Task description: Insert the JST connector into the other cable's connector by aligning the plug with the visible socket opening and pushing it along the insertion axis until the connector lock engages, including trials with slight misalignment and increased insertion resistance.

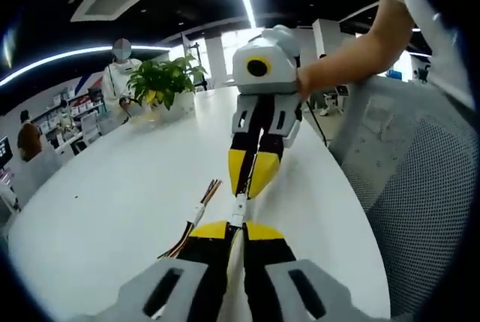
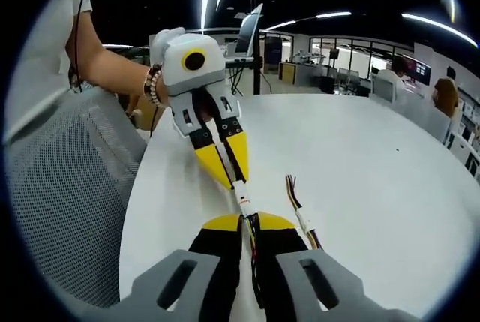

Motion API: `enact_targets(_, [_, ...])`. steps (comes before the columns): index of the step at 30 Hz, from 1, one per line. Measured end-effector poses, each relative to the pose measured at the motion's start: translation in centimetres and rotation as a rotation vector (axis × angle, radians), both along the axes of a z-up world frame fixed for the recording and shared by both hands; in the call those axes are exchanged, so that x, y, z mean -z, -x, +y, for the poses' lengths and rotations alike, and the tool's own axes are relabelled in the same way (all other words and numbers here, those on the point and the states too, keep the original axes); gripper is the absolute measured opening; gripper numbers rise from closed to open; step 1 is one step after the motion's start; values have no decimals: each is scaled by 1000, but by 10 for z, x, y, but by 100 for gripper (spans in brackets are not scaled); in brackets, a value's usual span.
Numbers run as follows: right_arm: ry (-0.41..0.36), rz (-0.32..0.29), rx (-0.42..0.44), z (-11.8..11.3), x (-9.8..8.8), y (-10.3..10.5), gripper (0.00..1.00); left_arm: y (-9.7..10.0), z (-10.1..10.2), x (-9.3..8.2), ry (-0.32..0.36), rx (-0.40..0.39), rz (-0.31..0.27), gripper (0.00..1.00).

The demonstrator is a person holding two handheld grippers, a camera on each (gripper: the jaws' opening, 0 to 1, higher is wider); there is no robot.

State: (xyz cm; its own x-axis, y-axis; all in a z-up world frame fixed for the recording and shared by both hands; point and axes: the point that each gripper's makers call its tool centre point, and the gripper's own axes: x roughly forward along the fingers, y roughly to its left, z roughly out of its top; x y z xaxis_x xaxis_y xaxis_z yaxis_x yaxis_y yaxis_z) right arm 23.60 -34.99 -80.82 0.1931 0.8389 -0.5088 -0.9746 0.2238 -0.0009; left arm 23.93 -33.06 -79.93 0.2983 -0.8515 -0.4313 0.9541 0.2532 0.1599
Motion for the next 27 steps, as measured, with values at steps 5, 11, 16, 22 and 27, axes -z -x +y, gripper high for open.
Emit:
enact_targets(5, [-5,1,-1,2,-2,1,3,0,-2,-1,-4,1,-9,0])
enact_targets(11, [-2,11,-11,3,-1,3,2,3,-3,-1,8,9,16,0])
enact_targets(16, [-13,18,3,3,-4,2,2,0,-1,-2,18,-4,18,0])
enact_targets(22, [1,33,-1,2,-1,4,2,2,-3,1,11,0,32,0])
enact_targets(27, [3,34,-4,3,0,4,2,2,-2,2,4,4,34,0])
